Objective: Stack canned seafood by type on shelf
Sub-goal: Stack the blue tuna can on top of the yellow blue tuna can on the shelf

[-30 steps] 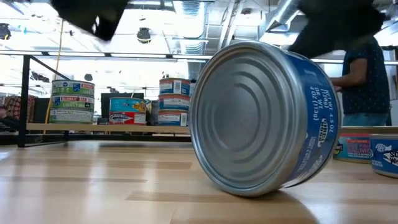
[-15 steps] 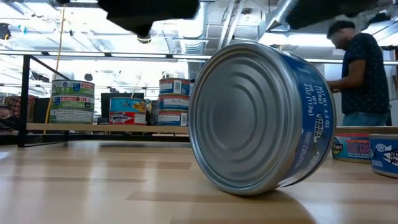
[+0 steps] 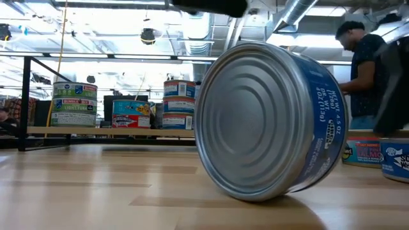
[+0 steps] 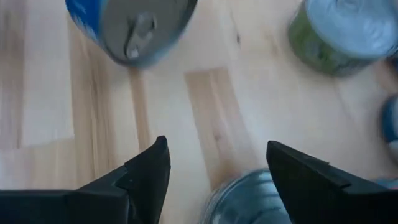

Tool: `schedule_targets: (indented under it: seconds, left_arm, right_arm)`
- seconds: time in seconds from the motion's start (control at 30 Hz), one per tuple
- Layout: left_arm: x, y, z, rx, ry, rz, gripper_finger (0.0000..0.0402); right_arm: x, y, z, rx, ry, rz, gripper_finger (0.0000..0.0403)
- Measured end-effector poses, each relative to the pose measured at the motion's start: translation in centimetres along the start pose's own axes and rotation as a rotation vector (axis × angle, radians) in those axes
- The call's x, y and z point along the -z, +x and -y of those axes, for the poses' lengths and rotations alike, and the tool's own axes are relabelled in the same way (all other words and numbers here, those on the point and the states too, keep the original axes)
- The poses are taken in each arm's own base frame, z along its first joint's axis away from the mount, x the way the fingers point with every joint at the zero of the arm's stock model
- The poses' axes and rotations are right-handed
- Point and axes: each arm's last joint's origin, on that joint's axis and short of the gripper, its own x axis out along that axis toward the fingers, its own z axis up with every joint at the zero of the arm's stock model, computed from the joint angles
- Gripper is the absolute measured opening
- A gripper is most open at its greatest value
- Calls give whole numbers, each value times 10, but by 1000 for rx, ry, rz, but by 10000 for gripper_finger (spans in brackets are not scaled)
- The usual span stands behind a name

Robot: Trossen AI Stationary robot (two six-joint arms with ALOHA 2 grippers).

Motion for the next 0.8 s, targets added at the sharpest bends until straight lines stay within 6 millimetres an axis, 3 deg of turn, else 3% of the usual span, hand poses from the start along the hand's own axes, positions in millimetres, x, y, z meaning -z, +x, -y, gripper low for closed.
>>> schedule_targets:
  seconds: [0.23,0.37,0.67,0.8]
  left_arm:
    - [-9,6,-39,87,-74,29,228]
    - [-16,12,-46,106,-64,39,228]
    - [-26,37,-35,166,27,42,228]
    - [-20,46,-30,181,82,16,228]
  right_arm:
    - [11,11,9,5,2,61,291]
    - [9,6,12,0,2,142,291]
    - [9,-22,22,-30,12,290,291]
    - [9,-27,22,-22,22,316,291]
